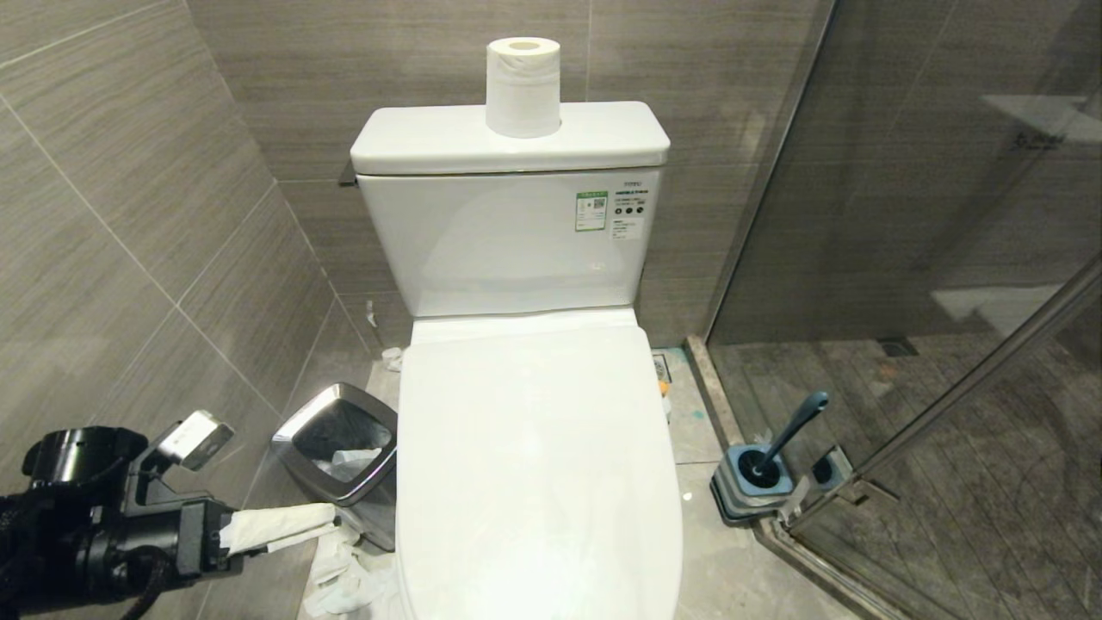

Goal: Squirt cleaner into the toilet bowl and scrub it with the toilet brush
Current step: Use the left hand to lift the toilet lid slightly

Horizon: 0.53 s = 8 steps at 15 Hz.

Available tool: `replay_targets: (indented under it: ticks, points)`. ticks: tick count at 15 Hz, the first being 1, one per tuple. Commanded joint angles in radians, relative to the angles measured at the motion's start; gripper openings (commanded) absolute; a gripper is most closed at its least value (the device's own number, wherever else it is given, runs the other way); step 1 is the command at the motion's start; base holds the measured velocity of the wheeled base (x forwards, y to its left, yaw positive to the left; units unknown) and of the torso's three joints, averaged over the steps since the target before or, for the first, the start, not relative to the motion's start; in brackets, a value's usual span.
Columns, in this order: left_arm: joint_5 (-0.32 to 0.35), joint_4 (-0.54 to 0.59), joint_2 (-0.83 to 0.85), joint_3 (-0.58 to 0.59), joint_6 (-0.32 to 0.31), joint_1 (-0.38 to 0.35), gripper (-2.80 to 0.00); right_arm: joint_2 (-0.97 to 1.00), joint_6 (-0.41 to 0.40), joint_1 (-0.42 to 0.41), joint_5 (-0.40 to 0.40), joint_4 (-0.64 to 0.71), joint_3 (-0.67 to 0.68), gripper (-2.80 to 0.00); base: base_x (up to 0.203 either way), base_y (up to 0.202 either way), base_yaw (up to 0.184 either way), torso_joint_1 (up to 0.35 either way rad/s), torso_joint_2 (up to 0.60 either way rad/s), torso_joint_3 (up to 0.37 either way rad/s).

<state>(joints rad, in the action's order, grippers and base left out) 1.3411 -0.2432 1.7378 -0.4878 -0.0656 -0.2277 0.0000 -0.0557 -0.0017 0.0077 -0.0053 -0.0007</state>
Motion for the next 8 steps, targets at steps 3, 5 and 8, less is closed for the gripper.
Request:
replay_targets:
  ticks: [3, 5, 8]
  points:
    - [-0.003, -0.171, 0.087, 0.036, -0.011, 0.038, 0.00, 0.002, -0.001, 0.000, 0.001, -0.001, -0.001, -2.80, 0.000, 0.000, 0.000, 0.000, 0.00, 0.000]
    - [-0.023, -0.199, 0.118, 0.022, -0.011, 0.052, 0.00, 0.002, -0.001, 0.000, 0.000, -0.001, 0.000, -2.80, 0.000, 0.000, 0.000, 0.000, 0.00, 0.000]
    - [-0.052, -0.196, 0.162, -0.022, 0.001, 0.045, 0.00, 0.002, -0.001, 0.000, 0.001, -0.001, 0.001, -2.80, 0.000, 0.000, 0.000, 0.000, 0.00, 0.000]
